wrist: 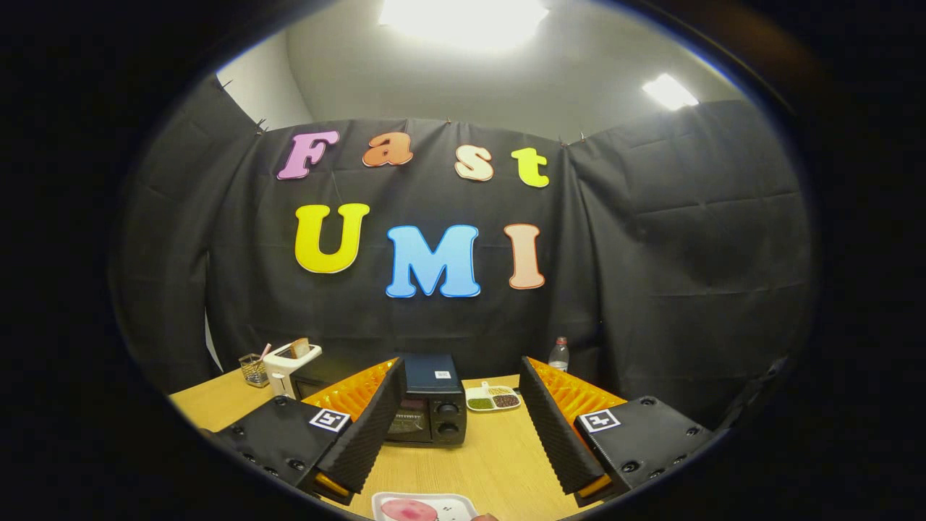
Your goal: Open the toaster oven, put the food inside, and close the toaster oven door.
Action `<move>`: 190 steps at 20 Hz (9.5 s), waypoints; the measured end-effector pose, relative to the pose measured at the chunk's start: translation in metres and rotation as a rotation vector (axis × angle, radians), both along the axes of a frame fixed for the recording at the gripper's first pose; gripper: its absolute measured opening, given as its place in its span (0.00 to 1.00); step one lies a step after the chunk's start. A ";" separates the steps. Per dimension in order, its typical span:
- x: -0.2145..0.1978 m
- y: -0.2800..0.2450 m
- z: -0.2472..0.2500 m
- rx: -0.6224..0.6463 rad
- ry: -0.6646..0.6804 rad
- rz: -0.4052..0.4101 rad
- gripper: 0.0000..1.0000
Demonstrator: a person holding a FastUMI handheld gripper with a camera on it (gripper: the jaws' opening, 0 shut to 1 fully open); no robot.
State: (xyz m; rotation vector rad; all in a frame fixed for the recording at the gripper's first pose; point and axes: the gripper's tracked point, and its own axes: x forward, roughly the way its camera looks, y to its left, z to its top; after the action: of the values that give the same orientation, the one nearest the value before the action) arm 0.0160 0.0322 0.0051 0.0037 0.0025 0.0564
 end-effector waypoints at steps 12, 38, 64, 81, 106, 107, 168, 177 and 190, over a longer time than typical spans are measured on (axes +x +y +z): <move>0.077 0.097 -0.048 0.059 0.133 0.149 0.99; 0.156 0.184 -0.158 -0.044 0.313 0.165 1.00; 0.035 0.167 -0.246 -0.120 0.519 0.149 1.00; -0.058 0.115 -0.243 0.000 0.798 0.341 1.00; -0.069 -0.013 -0.312 0.140 1.483 0.516 0.80; -0.070 -0.014 -0.313 0.134 1.492 0.520 0.78; 0.119 0.194 -0.260 1.318 0.877 -0.217 0.02; 0.173 0.185 -0.271 1.396 0.728 -0.354 0.02; 0.195 0.207 -0.266 1.439 0.662 -0.333 0.14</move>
State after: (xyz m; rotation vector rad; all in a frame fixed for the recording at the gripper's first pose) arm 0.2115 0.2389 -0.2609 1.4587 0.6222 -0.2887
